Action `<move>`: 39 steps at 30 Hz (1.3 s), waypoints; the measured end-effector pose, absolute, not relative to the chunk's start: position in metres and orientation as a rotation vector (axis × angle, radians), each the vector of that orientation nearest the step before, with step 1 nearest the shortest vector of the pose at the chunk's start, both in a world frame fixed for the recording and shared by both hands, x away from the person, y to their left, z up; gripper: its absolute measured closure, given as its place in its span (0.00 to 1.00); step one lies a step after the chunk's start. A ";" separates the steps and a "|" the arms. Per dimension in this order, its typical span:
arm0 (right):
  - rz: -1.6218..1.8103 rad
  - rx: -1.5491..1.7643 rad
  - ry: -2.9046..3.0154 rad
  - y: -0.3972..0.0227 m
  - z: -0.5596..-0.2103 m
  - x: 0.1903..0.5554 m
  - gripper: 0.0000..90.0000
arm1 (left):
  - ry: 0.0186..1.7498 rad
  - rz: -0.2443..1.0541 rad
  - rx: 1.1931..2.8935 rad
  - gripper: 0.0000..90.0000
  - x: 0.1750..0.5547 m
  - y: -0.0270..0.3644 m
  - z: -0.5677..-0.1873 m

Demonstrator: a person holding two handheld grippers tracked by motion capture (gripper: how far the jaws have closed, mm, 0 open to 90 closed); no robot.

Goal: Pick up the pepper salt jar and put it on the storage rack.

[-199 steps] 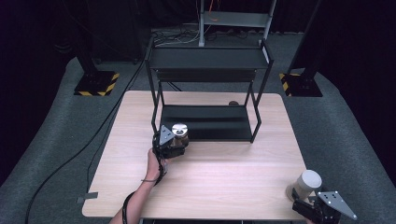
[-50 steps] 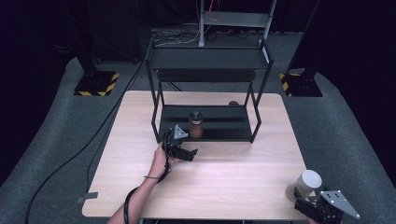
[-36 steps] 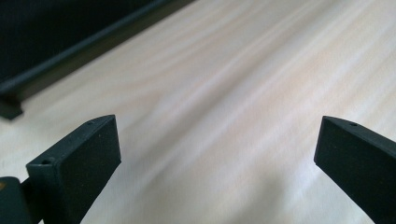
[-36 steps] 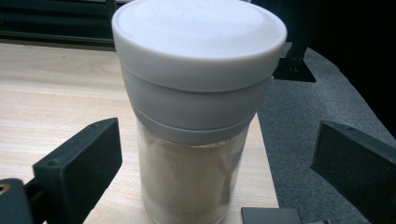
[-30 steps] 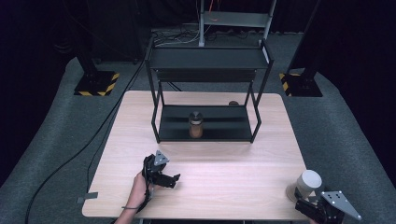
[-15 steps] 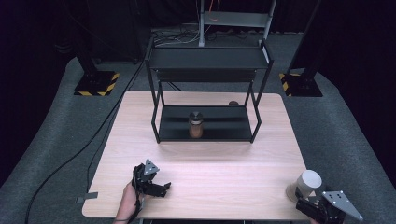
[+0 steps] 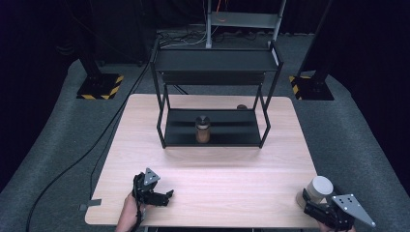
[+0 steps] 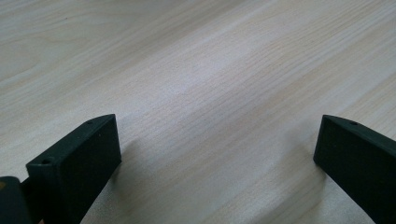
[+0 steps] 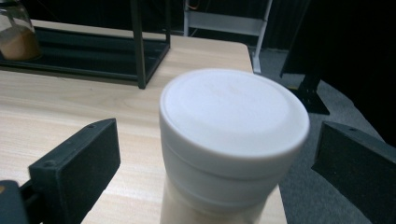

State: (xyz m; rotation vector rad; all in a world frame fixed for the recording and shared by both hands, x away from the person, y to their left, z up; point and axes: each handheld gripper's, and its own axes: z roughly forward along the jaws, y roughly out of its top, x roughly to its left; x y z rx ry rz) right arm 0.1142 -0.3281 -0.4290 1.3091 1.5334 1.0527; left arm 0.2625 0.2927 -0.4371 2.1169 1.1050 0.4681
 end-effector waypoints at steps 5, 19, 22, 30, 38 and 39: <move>1.086 1.258 1.514 -0.331 -0.438 0.116 0.00 | 1.105 0.466 2.117 0.00 0.263 0.293 -0.437; 1.143 1.239 1.454 -0.336 -0.459 0.112 0.30 | 1.101 0.464 2.119 0.00 0.263 0.293 -0.437; 1.154 1.247 1.435 -0.337 -0.461 0.110 0.36 | 1.100 0.465 2.119 0.00 0.263 0.293 -0.437; 1.160 1.255 1.430 -0.336 -0.461 0.109 0.37 | 1.102 0.465 2.118 0.00 0.263 0.293 -0.437; 1.201 1.246 1.450 -0.337 -0.457 0.110 0.37 | 1.100 0.466 2.118 0.00 0.263 0.293 -0.437; 1.198 1.242 1.454 -0.336 -0.456 0.110 0.37 | 1.101 0.465 2.118 0.00 0.263 0.293 -0.437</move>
